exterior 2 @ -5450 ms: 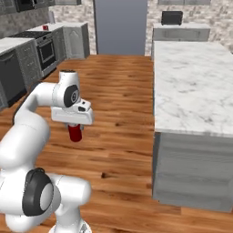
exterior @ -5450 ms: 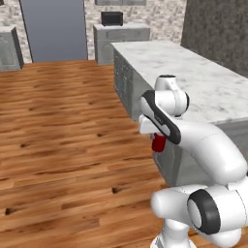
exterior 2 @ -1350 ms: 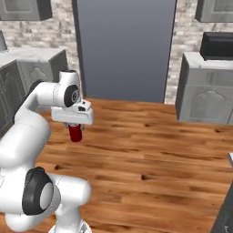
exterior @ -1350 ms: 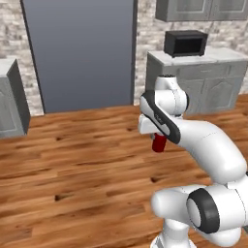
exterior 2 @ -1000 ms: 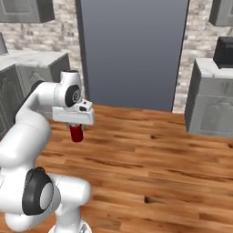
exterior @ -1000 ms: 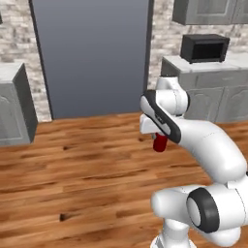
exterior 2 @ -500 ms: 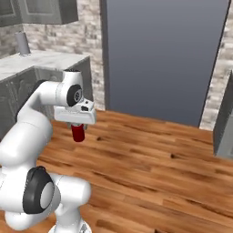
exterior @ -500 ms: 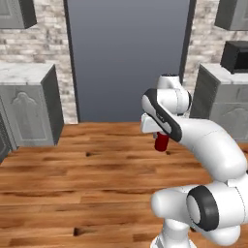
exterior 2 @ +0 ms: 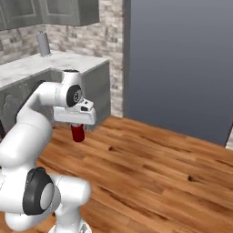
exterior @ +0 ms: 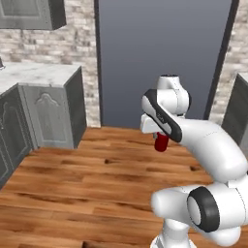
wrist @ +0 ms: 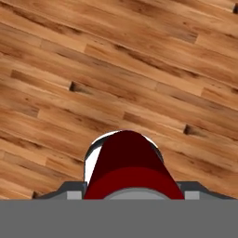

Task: Four empty soda cans are scattered around the kitchen. Gather all the cans and cluster them next to the stove for recycling.

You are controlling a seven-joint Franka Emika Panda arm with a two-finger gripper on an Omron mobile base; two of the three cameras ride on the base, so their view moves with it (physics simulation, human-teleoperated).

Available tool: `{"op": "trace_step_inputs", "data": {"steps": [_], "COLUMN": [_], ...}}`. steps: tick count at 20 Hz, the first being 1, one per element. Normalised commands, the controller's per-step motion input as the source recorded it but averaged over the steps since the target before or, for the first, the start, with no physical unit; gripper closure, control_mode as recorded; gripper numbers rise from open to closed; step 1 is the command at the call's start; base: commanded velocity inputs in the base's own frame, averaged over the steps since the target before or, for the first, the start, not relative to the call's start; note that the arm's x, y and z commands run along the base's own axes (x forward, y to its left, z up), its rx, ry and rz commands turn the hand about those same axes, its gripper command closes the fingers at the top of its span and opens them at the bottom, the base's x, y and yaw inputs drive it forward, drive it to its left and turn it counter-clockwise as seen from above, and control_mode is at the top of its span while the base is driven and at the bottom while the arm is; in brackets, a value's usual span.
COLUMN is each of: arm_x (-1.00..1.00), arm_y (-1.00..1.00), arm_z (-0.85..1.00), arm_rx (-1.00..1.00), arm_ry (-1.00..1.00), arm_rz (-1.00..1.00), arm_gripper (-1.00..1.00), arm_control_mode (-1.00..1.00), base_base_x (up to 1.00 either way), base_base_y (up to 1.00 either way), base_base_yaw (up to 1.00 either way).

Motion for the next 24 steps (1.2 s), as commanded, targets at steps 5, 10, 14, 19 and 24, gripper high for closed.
{"op": "trace_step_inputs", "data": {"steps": [5,10,14,19,24], "arm_x": [0.0,0.0,0.0,0.0,0.0], "arm_y": [0.0,0.0,0.0,0.0,0.0], "arm_z": [0.0,0.0,0.0,0.0,0.0], "arm_rx": [0.0,0.0,0.0,0.0,0.0], "arm_ry": [0.0,0.0,0.0,0.0,0.0], "arm_rz": [0.0,0.0,0.0,0.0,0.0], "arm_gripper": [1.0,1.0,1.0,1.0,1.0], "arm_control_mode": [1.0,1.0,1.0,1.0,1.0], "base_base_x": [0.65,0.62,0.54,0.46,0.47], "base_base_y": [0.03,0.03,0.01,0.0,0.0], "base_base_yaw": [0.34,0.35,0.38,0.4,0.39]}}
